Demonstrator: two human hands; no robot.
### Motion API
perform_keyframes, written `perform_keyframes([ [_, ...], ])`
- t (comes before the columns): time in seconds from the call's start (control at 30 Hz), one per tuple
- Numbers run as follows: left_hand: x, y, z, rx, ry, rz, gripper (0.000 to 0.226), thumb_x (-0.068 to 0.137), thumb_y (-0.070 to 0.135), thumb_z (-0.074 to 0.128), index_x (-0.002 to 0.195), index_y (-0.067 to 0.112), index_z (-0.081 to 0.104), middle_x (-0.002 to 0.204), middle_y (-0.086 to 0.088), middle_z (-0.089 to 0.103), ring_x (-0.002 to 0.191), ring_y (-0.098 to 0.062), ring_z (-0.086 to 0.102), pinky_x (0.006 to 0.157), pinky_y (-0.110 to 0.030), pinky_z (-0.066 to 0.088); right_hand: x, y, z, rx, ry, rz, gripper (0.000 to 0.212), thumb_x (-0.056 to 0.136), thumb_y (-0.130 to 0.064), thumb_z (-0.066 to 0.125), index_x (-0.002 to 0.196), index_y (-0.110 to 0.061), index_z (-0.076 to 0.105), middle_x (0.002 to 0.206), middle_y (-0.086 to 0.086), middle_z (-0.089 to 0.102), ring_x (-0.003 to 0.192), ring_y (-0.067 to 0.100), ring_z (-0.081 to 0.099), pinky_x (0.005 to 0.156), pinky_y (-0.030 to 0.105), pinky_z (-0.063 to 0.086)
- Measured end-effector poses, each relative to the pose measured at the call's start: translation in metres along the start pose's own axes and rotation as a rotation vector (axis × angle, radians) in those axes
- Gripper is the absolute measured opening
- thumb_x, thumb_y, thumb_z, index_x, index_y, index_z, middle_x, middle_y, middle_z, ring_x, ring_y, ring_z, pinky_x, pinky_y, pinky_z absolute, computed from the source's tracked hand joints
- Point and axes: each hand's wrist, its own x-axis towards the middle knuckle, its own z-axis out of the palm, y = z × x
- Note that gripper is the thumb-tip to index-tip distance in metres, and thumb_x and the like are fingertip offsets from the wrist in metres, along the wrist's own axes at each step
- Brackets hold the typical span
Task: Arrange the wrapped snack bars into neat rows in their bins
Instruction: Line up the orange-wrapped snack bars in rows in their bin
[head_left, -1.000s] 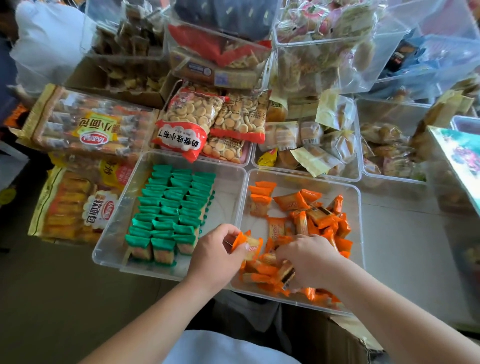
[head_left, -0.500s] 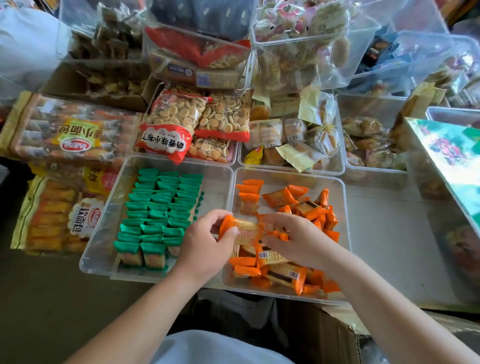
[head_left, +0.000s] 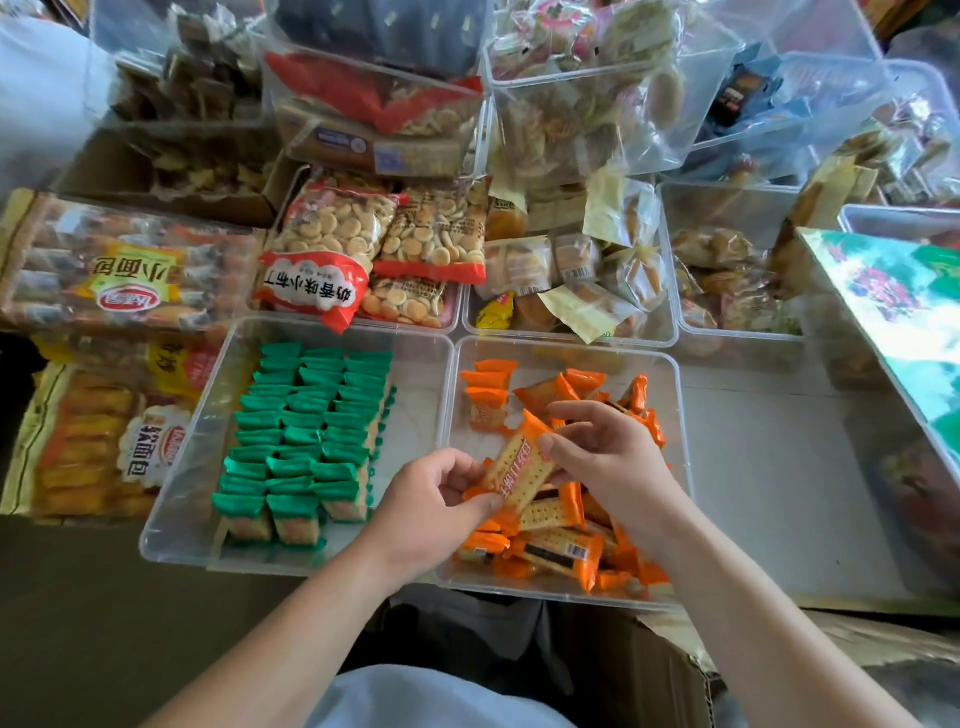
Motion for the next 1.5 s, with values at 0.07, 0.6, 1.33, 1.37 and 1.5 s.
perform_keyframes([
  [0.07, 0.004, -0.001, 0.003, 0.003, 0.034, -0.002, 0.022, 0.083, 0.018, 0.087, 0.099, 0.026, 0.074, 0.090, 0.008, 0.079, 0.084, -0.014, 0.075, 0.081, -0.035, 0.062, 0.001, -0.001, -0.003, -0.113, -0.032, -0.007, 0.023, 0.091, -0.019, 0.079, 0.112, -0.026, 0.074, 0.097, -0.006, 0.079, 0.091, 0.011, 0.076, 0.079, 0.031, 0.064],
  [0.6, 0.008, -0.023, -0.025, 0.234, 0.243, 0.011, 0.024, 0.092, 0.020, 0.074, 0.112, 0.031, 0.068, 0.100, 0.013, 0.069, 0.087, 0.010, 0.061, 0.069, -0.002, 0.044, 0.111, 0.043, 0.068, -0.550, 0.179, -0.021, 0.031, 0.090, -0.008, 0.070, 0.113, -0.027, 0.062, 0.108, -0.003, 0.066, 0.089, 0.017, 0.065, 0.068, 0.029, 0.053],
  [1.33, -0.001, -0.039, -0.021, 0.273, 0.254, 0.036, 0.020, 0.092, 0.021, 0.073, 0.109, 0.031, 0.071, 0.091, 0.017, 0.067, 0.078, 0.001, 0.062, 0.067, -0.006, 0.044, 0.107, 0.067, 0.089, -0.963, -0.272, 0.053, 0.031, 0.092, -0.041, 0.073, 0.120, -0.028, 0.073, 0.112, -0.002, 0.074, 0.094, 0.016, 0.069, 0.083, 0.032, 0.061],
  [1.37, -0.003, -0.040, -0.021, 0.274, 0.255, 0.040, 0.020, 0.092, 0.021, 0.073, 0.109, 0.031, 0.070, 0.091, 0.017, 0.067, 0.078, 0.002, 0.061, 0.067, -0.006, 0.043, 0.106, 0.068, 0.089, -0.960, -0.265, 0.044, 0.021, 0.091, -0.039, 0.074, 0.110, -0.029, 0.076, 0.105, -0.004, 0.074, 0.088, 0.013, 0.069, 0.080, 0.032, 0.062],
  [1.5, -0.009, -0.043, -0.022, 0.256, 0.256, 0.044, 0.020, 0.093, 0.022, 0.072, 0.110, 0.032, 0.070, 0.094, 0.017, 0.066, 0.082, 0.001, 0.061, 0.068, -0.007, 0.045, 0.096, 0.061, 0.088, -0.883, -0.256, 0.032, 0.005, 0.089, -0.027, 0.077, 0.085, -0.028, 0.074, 0.089, -0.009, 0.070, 0.080, 0.008, 0.065, 0.072, 0.027, 0.059],
])
